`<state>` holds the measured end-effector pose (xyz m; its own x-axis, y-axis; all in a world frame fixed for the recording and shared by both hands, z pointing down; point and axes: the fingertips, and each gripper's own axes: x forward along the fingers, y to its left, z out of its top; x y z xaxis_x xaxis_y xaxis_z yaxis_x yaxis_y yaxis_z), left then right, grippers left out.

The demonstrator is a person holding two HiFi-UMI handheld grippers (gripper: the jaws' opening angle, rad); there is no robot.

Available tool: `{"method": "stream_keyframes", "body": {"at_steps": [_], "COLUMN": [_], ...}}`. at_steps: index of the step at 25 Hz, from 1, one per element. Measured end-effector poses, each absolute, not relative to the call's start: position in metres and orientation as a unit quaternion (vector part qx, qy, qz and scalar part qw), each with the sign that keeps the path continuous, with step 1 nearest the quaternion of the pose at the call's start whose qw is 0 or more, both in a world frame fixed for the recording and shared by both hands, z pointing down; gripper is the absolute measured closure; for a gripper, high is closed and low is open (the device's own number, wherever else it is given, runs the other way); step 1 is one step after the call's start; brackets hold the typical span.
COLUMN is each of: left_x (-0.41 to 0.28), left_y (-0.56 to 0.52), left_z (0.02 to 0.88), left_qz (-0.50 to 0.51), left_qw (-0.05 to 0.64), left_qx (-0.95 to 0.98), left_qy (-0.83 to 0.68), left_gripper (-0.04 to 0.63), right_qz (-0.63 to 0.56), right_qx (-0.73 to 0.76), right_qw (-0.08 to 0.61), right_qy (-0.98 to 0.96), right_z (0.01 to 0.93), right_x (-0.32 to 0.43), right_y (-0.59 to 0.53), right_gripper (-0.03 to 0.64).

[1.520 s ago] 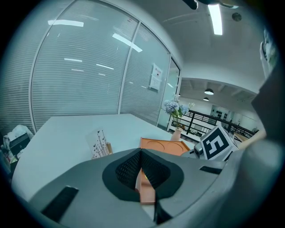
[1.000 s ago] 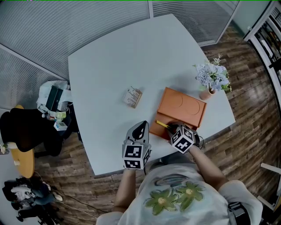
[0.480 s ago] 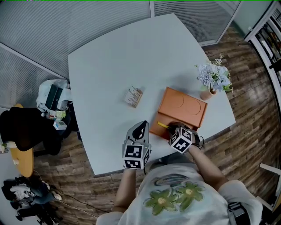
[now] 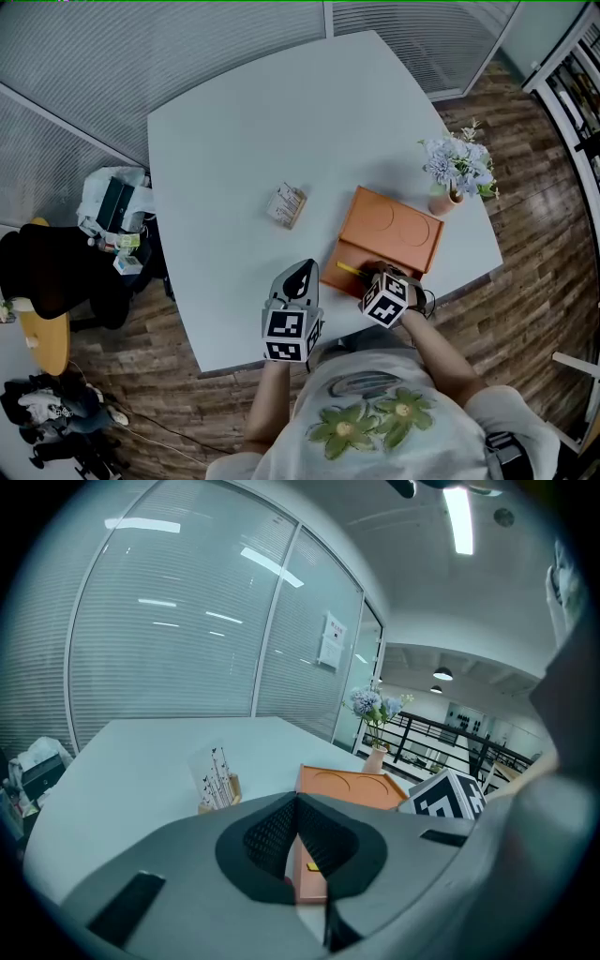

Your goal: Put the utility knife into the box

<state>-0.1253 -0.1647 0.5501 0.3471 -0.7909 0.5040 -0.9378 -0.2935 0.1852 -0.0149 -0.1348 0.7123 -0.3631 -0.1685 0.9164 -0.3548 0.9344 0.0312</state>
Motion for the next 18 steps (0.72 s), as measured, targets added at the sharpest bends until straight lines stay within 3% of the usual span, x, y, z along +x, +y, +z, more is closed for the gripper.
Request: {"method": "stream_keyframes", "body": {"at_steps": [3, 18], "left_x": [-0.126, -0.126], "left_y": [-0.163, -0.154], "left_z": [0.548, 0.534], "left_qz": [0.158, 0.151], "left_qw": [0.228, 0.215], "left_qx": [0.787, 0.791], "left_qy": [-0.551, -0.553], "left_gripper": [0.595, 0.595], "right_qz": [0.093, 0.089], "right_qx": [0.157, 0.184], "right_qw": [0.540, 0.513], "right_qy": [-0.822, -0.834], "right_z": [0.712, 0.683], "right_x": [-0.015, -0.015], "right_y": [-0.133, -0.134], "right_gripper": [0.516, 0.515]}}
